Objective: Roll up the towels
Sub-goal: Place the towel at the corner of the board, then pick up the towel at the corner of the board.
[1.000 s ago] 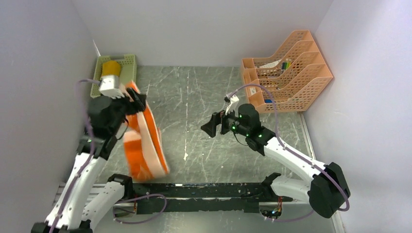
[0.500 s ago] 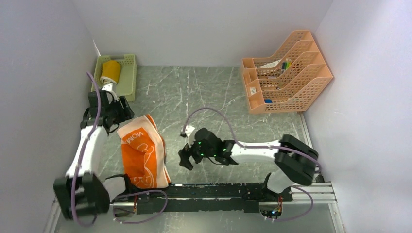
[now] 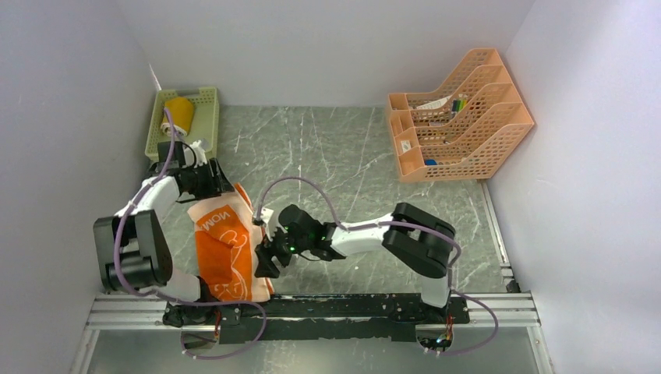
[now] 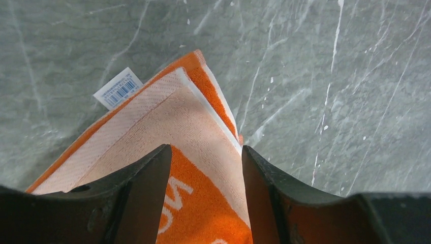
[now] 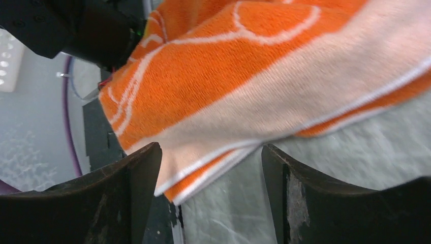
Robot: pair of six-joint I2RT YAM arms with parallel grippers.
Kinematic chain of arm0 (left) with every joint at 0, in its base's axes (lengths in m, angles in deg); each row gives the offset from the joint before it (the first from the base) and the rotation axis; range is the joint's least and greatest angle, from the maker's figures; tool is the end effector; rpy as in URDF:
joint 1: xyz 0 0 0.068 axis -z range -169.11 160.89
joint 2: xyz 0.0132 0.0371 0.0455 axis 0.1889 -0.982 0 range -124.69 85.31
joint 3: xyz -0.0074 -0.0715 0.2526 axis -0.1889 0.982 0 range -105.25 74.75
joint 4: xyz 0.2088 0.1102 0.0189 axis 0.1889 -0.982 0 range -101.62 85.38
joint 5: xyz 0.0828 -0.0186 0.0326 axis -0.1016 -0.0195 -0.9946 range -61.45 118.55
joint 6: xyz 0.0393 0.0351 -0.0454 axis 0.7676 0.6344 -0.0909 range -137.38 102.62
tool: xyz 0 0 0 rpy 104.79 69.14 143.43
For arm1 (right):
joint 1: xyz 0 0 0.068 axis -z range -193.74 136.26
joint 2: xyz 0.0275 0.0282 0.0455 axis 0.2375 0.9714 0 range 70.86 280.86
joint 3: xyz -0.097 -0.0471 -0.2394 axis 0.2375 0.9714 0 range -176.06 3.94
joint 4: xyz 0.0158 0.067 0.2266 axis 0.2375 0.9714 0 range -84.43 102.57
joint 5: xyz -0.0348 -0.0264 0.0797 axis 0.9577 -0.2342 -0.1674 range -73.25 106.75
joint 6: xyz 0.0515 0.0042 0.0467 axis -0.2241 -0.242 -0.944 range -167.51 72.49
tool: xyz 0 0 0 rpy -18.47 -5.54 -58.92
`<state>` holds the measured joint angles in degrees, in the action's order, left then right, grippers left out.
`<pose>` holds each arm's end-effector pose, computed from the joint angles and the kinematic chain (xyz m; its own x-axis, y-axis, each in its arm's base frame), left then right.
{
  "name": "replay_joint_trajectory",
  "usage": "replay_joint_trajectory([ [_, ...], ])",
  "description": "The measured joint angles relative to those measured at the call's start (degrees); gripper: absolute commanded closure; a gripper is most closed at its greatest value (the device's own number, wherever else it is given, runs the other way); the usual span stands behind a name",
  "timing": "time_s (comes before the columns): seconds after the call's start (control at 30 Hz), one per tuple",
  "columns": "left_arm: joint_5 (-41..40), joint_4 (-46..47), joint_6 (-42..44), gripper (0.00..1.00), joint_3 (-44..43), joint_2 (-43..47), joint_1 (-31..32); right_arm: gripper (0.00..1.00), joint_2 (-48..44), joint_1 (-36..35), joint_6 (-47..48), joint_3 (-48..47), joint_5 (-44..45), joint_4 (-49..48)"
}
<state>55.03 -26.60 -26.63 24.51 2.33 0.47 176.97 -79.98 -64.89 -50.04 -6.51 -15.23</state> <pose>0.2772 0.0253 0.1955 -0.8071 -0.2947 -0.5115 -0.0389 0.8911 -0.4521 0.1323 0.3563 0.1557 -0.4918 -0.4359 -0.7538 -0.8695 0.2008 0.4512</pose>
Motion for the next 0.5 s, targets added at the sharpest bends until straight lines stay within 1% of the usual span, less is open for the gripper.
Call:
replay_joint_trajectory([
  [0.07,1.4,0.2,0.6,0.4,-0.4,-3.0,0.2,0.31,2.7,-0.2,-0.7,-2.1,-2.7,-0.8],
  [0.1,2.1,0.1,0.9,0.44,-0.5,-4.5,0.3,0.36,4.1,-0.2,-1.0,-3.3,-3.8,-0.7],
  [0.13,2.6,0.1,1.2,0.5,-0.5,-6.0,0.5,0.45,5.4,-0.2,-1.2,-4.3,-4.7,-0.7],
  [0.17,3.1,0.0,1.4,0.57,-0.5,-7.2,0.6,0.62,6.6,-0.3,-1.4,-5.5,-5.6,-0.7],
  [0.2,3.5,-0.1,1.6,0.74,-0.6,-8.2,0.8,0.86,7.4,-0.2,-1.5,-6.3,-6.0,-0.5],
  [0.23,3.9,-0.3,1.9,0.9,-0.7,-9.3,1.0,1.0,8.4,-0.1,-1.8,-7.5,-6.6,0.0],
  [0.27,4.2,-0.5,1.9,0.93,-1.0,-10.2,1.3,1.0,9.4,0.0,-2.2,-8.9,-7.4,0.6],
  [0.37,4.8,-1.4,3.0,0.93,-3.4,-12.8,1.9,1.0,11.8,1.0,-3.4,-12.3,-9.1,2.7],
  [0.5,4.6,-1.6,2.5,0.93,-7.3,-12.8,2.1,1.0,10.3,4.6,-4.0,-11.9,-10.4,4.8],
])
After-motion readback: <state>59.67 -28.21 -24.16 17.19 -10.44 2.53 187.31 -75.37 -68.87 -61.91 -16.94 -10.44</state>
